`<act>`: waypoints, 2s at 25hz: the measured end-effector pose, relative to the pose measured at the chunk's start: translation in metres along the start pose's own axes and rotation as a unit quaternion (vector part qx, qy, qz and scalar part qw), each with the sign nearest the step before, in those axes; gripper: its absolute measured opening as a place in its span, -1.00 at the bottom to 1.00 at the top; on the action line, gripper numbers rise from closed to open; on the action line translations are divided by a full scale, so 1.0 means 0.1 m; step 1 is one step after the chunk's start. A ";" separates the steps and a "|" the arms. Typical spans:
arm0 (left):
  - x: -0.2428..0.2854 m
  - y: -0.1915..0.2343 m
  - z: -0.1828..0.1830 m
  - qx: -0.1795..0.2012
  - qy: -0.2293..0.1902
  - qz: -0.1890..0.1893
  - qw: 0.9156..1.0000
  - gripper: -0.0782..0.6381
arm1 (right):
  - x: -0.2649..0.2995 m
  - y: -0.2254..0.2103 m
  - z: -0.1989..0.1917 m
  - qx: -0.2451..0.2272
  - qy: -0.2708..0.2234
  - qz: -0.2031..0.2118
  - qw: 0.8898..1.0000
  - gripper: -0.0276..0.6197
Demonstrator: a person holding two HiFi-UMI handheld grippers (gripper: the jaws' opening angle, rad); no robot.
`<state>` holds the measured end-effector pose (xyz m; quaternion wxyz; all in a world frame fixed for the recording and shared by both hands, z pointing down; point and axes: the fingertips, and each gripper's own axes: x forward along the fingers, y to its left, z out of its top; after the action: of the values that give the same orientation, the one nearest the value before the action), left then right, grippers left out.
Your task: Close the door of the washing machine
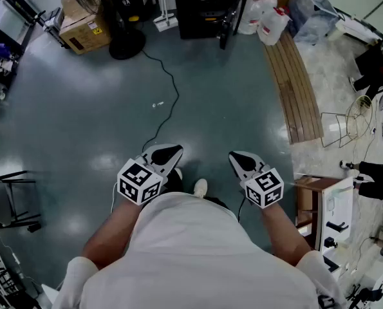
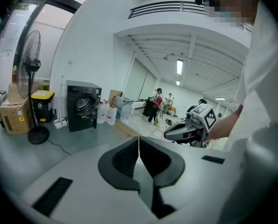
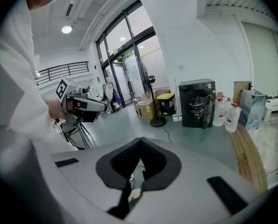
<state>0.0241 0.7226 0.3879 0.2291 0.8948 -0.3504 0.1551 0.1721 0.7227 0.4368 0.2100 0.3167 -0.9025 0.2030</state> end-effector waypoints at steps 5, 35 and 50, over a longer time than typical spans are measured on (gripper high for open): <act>-0.01 0.48 0.12 -0.005 0.003 0.020 1.000 -0.72 | 0.23 -0.09 0.09 -0.002 0.004 0.008 1.000 -0.90; 1.31 3.09 1.62 0.037 0.020 -0.070 0.997 -0.71 | 2.51 -1.70 2.09 0.046 0.011 -0.082 0.996 -0.69; 2.78 3.83 2.83 0.039 0.029 -0.033 0.998 -0.71 | 3.25 -3.81 2.80 0.031 0.013 -0.049 0.998 -0.69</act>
<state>-0.0142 0.1724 0.3855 0.2092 0.9091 -0.3081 0.1866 0.1211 0.1512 0.4587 0.2214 0.3639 -0.8765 0.2244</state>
